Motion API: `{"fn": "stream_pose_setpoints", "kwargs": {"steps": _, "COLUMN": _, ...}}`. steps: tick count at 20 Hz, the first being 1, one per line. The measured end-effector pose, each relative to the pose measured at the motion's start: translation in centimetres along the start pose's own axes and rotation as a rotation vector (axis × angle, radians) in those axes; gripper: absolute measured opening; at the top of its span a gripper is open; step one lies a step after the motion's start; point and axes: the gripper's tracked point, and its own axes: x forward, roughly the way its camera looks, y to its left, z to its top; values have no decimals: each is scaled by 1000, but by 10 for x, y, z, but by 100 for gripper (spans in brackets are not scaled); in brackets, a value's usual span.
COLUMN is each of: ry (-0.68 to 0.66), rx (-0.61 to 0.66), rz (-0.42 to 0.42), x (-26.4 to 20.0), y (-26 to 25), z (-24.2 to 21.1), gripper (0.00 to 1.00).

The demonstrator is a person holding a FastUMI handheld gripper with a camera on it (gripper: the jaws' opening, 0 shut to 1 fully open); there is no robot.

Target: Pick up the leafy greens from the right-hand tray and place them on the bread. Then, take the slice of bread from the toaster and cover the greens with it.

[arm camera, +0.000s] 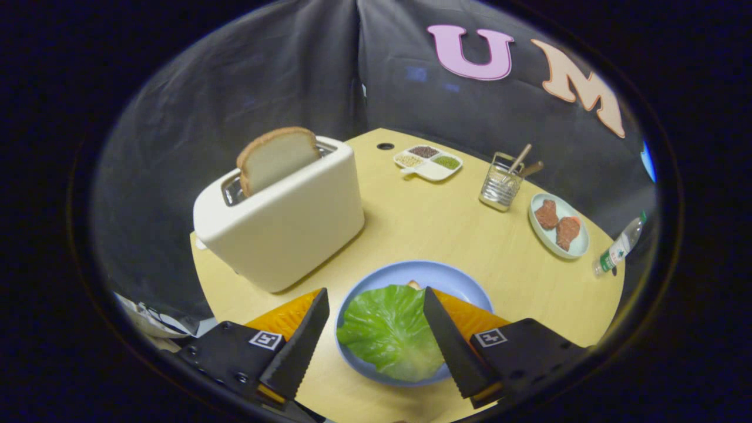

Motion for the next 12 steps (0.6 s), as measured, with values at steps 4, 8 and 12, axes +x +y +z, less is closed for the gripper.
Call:
{"fn": "stream_pose_setpoints", "kwargs": {"steps": 4, "ry": -53, "rx": 11, "rz": 26, "x": -12, "y": 17, "z": 40, "gripper": 100}}
{"fn": "stream_pose_setpoints", "kwargs": {"steps": 8, "ry": -89, "rx": 22, "rz": 50, "x": -22, "y": 33, "z": 73, "gripper": 100}}
{"fn": "stream_pose_setpoints", "kwargs": {"steps": 12, "ry": -112, "rx": 40, "rz": 83, "x": -27, "y": 50, "z": 100, "gripper": 100}}
